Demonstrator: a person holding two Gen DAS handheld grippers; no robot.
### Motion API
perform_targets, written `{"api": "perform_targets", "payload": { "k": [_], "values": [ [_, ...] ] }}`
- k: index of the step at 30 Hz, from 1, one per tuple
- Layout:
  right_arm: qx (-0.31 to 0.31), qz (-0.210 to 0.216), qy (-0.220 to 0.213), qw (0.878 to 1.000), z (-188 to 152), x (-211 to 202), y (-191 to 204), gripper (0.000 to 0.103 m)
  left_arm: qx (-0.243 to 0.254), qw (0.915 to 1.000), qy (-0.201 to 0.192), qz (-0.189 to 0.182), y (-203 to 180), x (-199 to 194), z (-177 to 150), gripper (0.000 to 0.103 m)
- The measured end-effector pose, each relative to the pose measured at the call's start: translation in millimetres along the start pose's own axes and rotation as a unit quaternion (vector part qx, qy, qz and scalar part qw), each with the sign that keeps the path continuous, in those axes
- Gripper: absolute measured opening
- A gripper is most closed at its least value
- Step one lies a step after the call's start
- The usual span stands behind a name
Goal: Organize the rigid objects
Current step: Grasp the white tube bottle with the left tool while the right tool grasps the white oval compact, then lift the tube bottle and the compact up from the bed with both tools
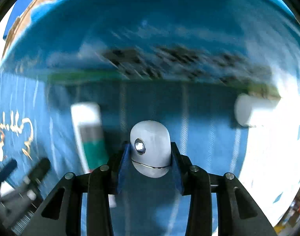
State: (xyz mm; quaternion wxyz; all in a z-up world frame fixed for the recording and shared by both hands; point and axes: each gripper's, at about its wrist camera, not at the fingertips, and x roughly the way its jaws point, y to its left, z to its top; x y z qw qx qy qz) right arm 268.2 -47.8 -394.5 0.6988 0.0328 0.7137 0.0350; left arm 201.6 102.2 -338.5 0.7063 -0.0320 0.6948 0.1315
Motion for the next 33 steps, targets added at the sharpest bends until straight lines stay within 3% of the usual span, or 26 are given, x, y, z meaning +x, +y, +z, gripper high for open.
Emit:
{"api": "perform_targets", "payload": {
  "k": [5, 8, 10, 11, 13, 15, 17, 21, 25, 27, 29, 33],
  "values": [
    [0.026, -0.007, 0.024, 0.999, -33, -3, -55, 0.042, 0.029, 0.9977, 0.025, -0.055, -36, 8, 4, 0.099],
    [0.053, -0.004, 0.035, 0.998, -49, -5, -88, 0.042, 0.060, 0.9958, 0.031, -0.061, -62, 17, 6, 0.099],
    [0.067, 0.007, 0.041, 0.997, -54, -6, -102, 0.042, 0.084, 0.9942, 0.042, -0.053, -79, 29, 9, 0.089],
    [0.076, 0.016, 0.047, 0.996, -55, -6, -109, 0.042, 0.094, 0.9934, 0.048, -0.045, -85, 36, 10, 0.068],
    [0.097, 0.043, 0.048, 0.993, -57, -9, -120, 0.045, 0.093, 0.9932, 0.046, -0.051, -89, 41, 10, 0.052],
    [0.104, 0.047, 0.042, 0.993, -58, -13, -125, 0.054, 0.099, 0.9921, 0.052, -0.057, -87, 39, 6, 0.032],
    [0.108, 0.047, 0.036, 0.992, -58, -16, -129, 0.061, 0.100, 0.9911, 0.060, -0.064, -84, 37, -3, 0.031],
    [0.115, 0.044, 0.054, 0.991, -57, -6, -128, 0.061, 0.102, 0.9888, 0.081, -0.073, -75, 40, -26, 0.030],
    [0.120, 0.033, 0.067, 0.990, -54, 4, -127, 0.061, 0.082, 0.9898, 0.084, -0.081, -71, 43, -29, 0.031],
    [0.116, 0.020, 0.067, 0.991, -55, 6, -125, 0.059, 0.082, 0.9893, 0.091, -0.079, -72, 45, -26, 0.034],
    [0.104, -0.008, 0.068, 0.992, -58, 8, -115, 0.049, 0.084, 0.9890, 0.096, -0.074, -69, 47, -25, 0.035],
    [0.080, -0.027, 0.066, 0.994, -62, 9, -108, 0.049, 0.074, 0.9897, 0.096, -0.076, -76, 45, -16, 0.038]
  ]
}}
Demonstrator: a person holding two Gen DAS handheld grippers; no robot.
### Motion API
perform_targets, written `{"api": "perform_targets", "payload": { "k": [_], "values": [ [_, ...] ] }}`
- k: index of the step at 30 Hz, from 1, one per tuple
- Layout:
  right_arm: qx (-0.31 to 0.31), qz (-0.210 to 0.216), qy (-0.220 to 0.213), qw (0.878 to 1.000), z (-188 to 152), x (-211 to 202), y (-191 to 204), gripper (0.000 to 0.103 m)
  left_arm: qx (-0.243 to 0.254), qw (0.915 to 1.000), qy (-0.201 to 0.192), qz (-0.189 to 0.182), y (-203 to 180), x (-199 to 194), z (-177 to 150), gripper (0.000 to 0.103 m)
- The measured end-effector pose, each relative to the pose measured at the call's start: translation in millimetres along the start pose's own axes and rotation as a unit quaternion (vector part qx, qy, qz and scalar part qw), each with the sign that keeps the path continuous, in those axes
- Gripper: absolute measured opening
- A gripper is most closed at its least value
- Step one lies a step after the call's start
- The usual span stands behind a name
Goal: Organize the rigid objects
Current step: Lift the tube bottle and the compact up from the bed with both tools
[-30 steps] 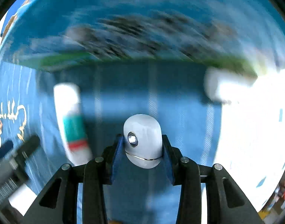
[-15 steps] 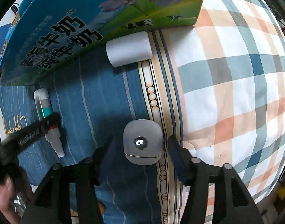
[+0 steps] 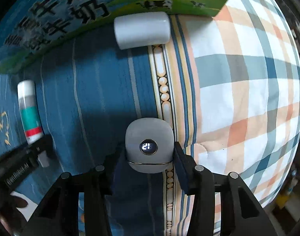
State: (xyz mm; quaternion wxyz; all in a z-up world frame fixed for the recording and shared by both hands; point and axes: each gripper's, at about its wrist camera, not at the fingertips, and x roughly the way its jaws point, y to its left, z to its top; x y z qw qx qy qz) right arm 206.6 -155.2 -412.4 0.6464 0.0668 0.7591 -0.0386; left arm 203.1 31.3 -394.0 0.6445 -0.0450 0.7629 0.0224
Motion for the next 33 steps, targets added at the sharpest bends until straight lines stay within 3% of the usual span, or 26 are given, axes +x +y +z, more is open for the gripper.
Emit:
{"api": "perform_targets", "payload": {
  "k": [4, 6, 13, 17, 19, 23, 25, 26, 27, 33],
  "values": [
    [-0.004, -0.011, 0.005, 1.000, -2, 7, 29, 0.049, -0.004, 1.0000, -0.008, -0.003, -2, -4, 14, 0.036],
    [-0.006, -0.013, 0.007, 1.000, 4, 6, 28, 0.049, 0.000, 0.9999, -0.011, -0.005, -1, -7, 12, 0.030],
    [-0.041, -0.003, 0.035, 0.999, -10, 12, 21, 0.049, 0.012, 0.9995, 0.015, -0.024, 5, 1, -25, 0.031],
    [-0.046, -0.003, 0.036, 0.998, -15, 15, 24, 0.050, -0.023, 0.9969, 0.030, -0.068, 15, 3, -14, 0.046],
    [-0.034, 0.003, 0.040, 0.999, -9, 13, 22, 0.052, -0.040, 0.9955, 0.030, -0.081, 23, 4, -7, 0.049],
    [-0.017, 0.002, 0.049, 0.999, -1, 11, 15, 0.052, -0.045, 0.9967, 0.017, -0.065, 23, 4, 7, 0.049],
    [-0.023, -0.009, 0.047, 0.999, 6, 7, 17, 0.051, -0.028, 0.9989, 0.008, -0.036, 14, 2, 9, 0.041],
    [-0.025, -0.017, 0.045, 0.999, 7, 6, 19, 0.049, -0.017, 0.9997, 0.001, -0.016, 9, 1, 8, 0.032],
    [-0.030, -0.027, 0.042, 0.998, 3, 8, 23, 0.049, -0.010, 0.9999, -0.006, -0.010, 6, -1, 7, 0.031],
    [-0.066, -0.054, 0.011, 0.996, -12, 8, 44, 0.048, 0.005, 0.9994, -0.030, -0.016, -24, -17, -13, 0.030]
  ]
}}
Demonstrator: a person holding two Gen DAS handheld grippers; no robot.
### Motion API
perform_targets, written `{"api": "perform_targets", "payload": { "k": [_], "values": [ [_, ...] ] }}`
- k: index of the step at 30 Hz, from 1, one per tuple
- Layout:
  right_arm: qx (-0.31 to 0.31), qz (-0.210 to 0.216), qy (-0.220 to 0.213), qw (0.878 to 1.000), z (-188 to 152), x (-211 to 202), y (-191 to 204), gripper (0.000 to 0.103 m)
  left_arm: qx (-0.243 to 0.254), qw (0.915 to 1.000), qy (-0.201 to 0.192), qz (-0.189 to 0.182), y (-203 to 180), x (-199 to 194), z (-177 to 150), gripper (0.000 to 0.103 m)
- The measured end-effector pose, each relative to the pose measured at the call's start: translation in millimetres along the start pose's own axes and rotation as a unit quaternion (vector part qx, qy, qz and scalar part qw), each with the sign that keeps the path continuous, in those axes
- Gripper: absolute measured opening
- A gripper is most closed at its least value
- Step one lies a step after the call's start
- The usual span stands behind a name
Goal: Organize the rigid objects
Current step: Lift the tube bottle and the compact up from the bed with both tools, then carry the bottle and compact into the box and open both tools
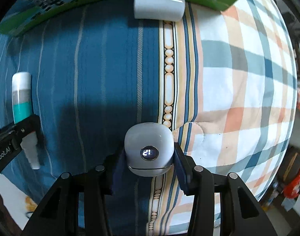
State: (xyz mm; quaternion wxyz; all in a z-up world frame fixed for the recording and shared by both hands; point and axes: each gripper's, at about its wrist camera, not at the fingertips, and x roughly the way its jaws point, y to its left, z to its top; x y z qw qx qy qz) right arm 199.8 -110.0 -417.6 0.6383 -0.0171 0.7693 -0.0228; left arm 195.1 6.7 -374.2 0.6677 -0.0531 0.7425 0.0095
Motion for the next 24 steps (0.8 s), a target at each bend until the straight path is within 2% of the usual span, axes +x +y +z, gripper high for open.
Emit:
{"api": "perform_targets", "payload": {
  "k": [5, 13, 19, 21, 24],
  "values": [
    [-0.013, 0.020, -0.014, 1.000, -15, -9, 6, 0.048, 0.019, 0.9993, -0.030, -0.015, -10, -29, -15, 0.030],
    [-0.028, 0.053, -0.046, 0.997, -30, -53, 0, 0.048, 0.047, 0.9954, -0.070, -0.045, -40, -80, -34, 0.029],
    [-0.033, 0.081, -0.091, 0.992, -37, -111, -15, 0.048, 0.059, 0.9887, -0.114, -0.077, -50, -133, -43, 0.029],
    [-0.035, 0.090, -0.108, 0.990, -47, -136, -38, 0.048, 0.064, 0.9849, -0.135, -0.087, -56, -153, -40, 0.029],
    [-0.038, 0.101, -0.134, 0.985, -43, -172, -46, 0.048, 0.070, 0.9784, -0.164, -0.105, -56, -180, -43, 0.029]
  ]
}}
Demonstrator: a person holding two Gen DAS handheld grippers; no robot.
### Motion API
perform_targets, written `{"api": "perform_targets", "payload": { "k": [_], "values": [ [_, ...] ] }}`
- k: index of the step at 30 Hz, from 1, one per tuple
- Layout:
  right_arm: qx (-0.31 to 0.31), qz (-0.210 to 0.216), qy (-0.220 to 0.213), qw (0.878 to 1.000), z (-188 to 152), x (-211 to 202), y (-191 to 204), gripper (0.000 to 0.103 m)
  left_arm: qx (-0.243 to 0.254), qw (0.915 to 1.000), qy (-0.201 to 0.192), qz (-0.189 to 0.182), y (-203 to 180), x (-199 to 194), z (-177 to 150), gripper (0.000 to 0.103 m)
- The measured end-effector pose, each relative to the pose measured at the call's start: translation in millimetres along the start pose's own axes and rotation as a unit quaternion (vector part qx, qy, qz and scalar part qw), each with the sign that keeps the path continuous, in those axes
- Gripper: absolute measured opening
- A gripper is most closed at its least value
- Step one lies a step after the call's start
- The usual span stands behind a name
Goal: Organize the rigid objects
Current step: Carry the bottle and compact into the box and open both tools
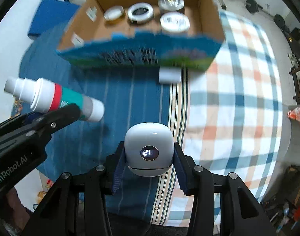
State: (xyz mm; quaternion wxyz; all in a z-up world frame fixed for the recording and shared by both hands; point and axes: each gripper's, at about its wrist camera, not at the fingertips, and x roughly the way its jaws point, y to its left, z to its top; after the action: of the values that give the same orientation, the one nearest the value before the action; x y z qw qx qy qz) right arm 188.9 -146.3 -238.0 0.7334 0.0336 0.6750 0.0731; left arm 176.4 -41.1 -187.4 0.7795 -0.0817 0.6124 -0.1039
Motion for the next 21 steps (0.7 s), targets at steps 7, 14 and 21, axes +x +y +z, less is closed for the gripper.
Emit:
{"api": "perform_targets", "payload": {
  "k": [7, 14, 21],
  "values": [
    [-0.008, 0.021, -0.066, 0.998, 44, -59, 0, 0.048, 0.023, 0.9979, -0.059, -0.015, -8, -44, 61, 0.029],
    [-0.004, 0.028, -0.100, 0.995, 101, -71, 5, 0.048, 0.031, 0.9988, -0.035, -0.013, 10, -25, 118, 0.030],
    [0.012, 0.032, -0.068, 0.997, 159, -17, 1, 0.048, 0.009, 0.9990, 0.042, -0.007, 47, 36, 146, 0.030]
  ]
}}
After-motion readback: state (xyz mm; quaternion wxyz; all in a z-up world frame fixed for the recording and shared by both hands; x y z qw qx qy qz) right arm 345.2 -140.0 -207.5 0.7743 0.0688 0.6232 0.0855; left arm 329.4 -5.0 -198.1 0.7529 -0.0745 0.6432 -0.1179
